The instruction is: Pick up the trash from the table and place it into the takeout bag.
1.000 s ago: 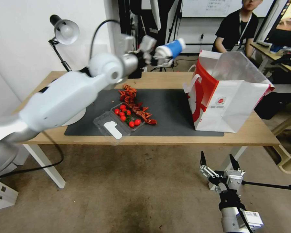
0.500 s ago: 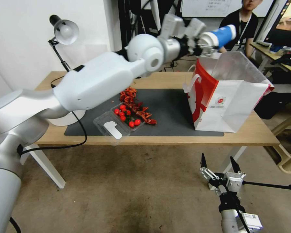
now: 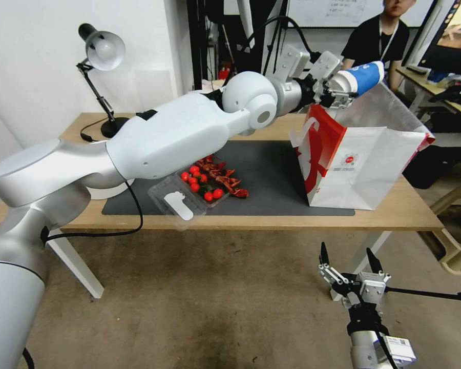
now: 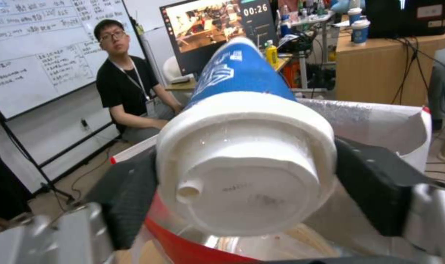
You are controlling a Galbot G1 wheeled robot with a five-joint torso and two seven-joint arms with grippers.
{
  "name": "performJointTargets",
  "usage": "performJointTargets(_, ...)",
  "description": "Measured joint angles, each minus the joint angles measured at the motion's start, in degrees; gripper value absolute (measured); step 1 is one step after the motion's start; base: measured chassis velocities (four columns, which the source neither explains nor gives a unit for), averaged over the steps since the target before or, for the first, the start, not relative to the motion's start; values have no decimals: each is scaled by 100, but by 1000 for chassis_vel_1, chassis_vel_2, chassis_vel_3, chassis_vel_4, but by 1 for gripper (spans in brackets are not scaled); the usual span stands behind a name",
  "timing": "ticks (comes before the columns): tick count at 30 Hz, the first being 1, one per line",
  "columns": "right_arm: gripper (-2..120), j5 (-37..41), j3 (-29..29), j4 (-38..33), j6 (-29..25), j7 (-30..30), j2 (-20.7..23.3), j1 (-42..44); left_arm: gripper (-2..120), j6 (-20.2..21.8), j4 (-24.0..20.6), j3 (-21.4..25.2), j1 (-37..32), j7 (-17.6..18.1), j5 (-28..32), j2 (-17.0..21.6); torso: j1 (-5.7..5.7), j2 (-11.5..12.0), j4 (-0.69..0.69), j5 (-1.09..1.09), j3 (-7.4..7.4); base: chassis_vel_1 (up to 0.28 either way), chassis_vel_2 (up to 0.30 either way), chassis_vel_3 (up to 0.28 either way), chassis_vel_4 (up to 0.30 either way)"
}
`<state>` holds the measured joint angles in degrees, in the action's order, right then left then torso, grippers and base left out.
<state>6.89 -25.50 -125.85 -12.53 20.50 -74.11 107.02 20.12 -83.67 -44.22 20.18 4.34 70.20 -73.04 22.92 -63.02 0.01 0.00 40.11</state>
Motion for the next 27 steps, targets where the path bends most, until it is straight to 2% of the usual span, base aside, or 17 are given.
performJointTargets(4, 100, 17, 17, 21, 0, 1, 22, -33, 98, -29, -33, 20, -8, 33, 40, 34, 0, 0, 0, 0, 0, 0, 0, 0, 0)
performJointTargets(14, 100, 46, 31, 19, 4, 1, 47, -48, 100, -71, -145, 203, -58, 314, 133, 92, 0, 0, -2, 1, 0, 0, 0, 0, 0)
performJointTargets(17, 100, 50, 27, -25, -2, 3, 50, -8, 100, -72, -558, 437, -301, 378, 155, 568, 0, 0, -1, 0, 0, 0, 0, 0, 0)
performJointTargets(18, 100, 50, 27, -25, -2, 3, 50, -8, 100, -72, -558, 437, -301, 378, 155, 568, 0, 0, -1, 0, 0, 0, 0, 0, 0)
performJointTargets(20, 100, 36, 17, -58, -26, 2, 24, 41, 100, -76, -831, 675, -616, 418, 160, 980, 0, 0, 0, -3, 0, 0, 0, 0, 0)
performJointTargets(21, 100, 36, 17, -58, -26, 2, 24, 41, 100, -76, -831, 675, -616, 418, 160, 980, 0, 0, 0, -3, 0, 0, 0, 0, 0)
performJointTargets(24, 100, 20, 31, -90, -29, -6, 4, 44, 100, 174, -1619, 1207, -1358, 1205, 405, 1605, 0, 0, 1, -4, 0, 0, 0, 0, 0)
performJointTargets(25, 100, 20, 31, -90, -29, -6, 4, 44, 100, 174, -1619, 1207, -1358, 1205, 405, 1605, 0, 0, 1, -4, 0, 0, 0, 0, 0)
performJointTargets(27, 100, 19, 56, -104, -7, -9, 21, 20, 100, 321, -2080, 1637, -1956, 1425, 351, 2014, 0, 0, 1, -1, -1, 0, 0, 0, 0)
